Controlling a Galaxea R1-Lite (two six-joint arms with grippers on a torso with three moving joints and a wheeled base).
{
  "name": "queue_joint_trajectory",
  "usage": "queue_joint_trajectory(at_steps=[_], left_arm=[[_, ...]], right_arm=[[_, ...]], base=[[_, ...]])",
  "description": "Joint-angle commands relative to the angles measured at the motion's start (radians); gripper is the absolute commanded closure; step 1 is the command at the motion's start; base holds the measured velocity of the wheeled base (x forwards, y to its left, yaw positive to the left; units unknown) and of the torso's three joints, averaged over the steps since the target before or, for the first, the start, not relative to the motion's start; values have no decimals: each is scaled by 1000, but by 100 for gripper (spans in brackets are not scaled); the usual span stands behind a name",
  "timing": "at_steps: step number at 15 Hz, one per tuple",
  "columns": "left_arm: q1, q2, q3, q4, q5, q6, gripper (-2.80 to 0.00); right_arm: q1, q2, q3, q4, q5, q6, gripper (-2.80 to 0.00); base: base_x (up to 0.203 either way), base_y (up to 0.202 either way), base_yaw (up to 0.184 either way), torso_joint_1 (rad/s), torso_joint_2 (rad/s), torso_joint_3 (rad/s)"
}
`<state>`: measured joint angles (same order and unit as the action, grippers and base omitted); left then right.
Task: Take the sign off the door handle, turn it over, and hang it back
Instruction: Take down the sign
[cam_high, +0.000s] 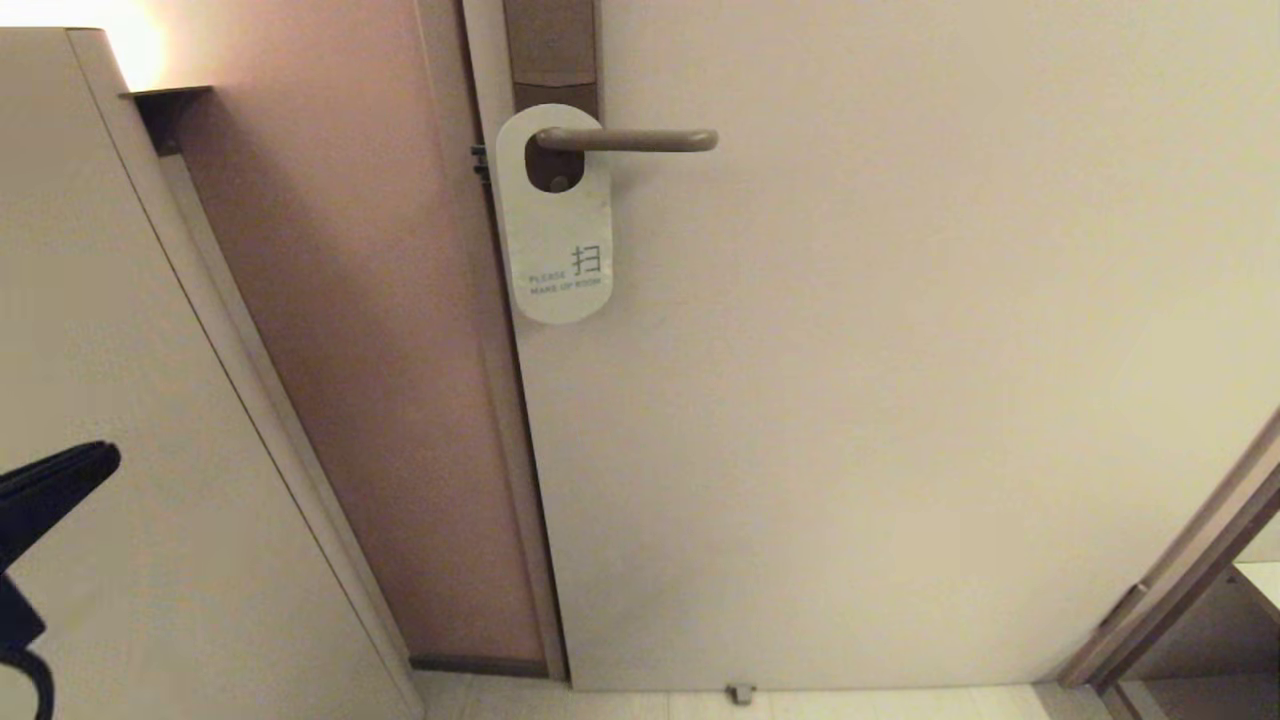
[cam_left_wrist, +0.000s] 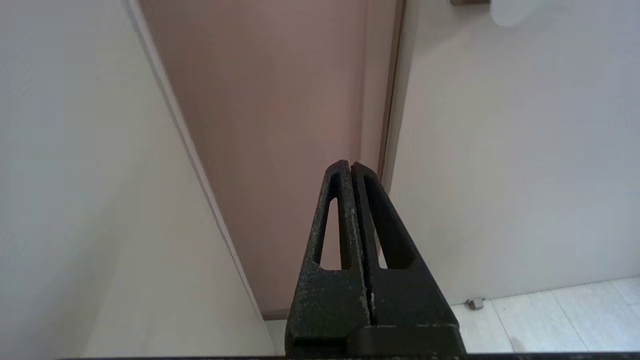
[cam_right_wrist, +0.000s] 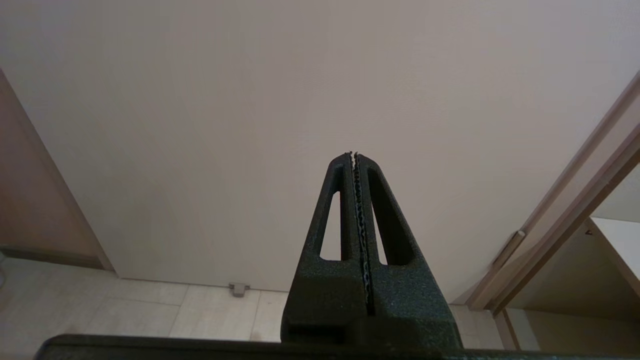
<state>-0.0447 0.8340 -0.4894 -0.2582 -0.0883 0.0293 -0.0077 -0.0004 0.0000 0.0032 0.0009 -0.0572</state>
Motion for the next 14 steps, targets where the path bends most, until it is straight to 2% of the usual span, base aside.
queue_joint_trajectory(at_steps=[1, 3, 6, 9, 11, 14], left_arm=[[0, 157, -29, -49, -3, 0, 0], [1, 266, -66, -133, -38, 1, 0], [0, 391, -134, -212, -139, 6, 0], [0, 497, -175, -293, -204, 9, 0], [0, 549, -180, -354, -294, 10, 0], [0, 627, -225, -386, -429, 11, 0]], right_arm=[[0, 0, 0, 0, 1, -1, 0], [0, 0, 0, 0, 1, -1, 0], [0, 0, 0, 0, 1, -1, 0], [0, 0, 0, 0, 1, -1, 0], [0, 0, 0, 1, 1, -1, 0], [0, 0, 0, 0, 1, -1, 0]], base=[[0, 0, 0, 0, 0, 0], [0, 0, 0, 0, 0, 0], [0, 0, 0, 0, 0, 0], [0, 0, 0, 0, 0, 0], [0, 0, 0, 0, 0, 0], [0, 0, 0, 0, 0, 0]])
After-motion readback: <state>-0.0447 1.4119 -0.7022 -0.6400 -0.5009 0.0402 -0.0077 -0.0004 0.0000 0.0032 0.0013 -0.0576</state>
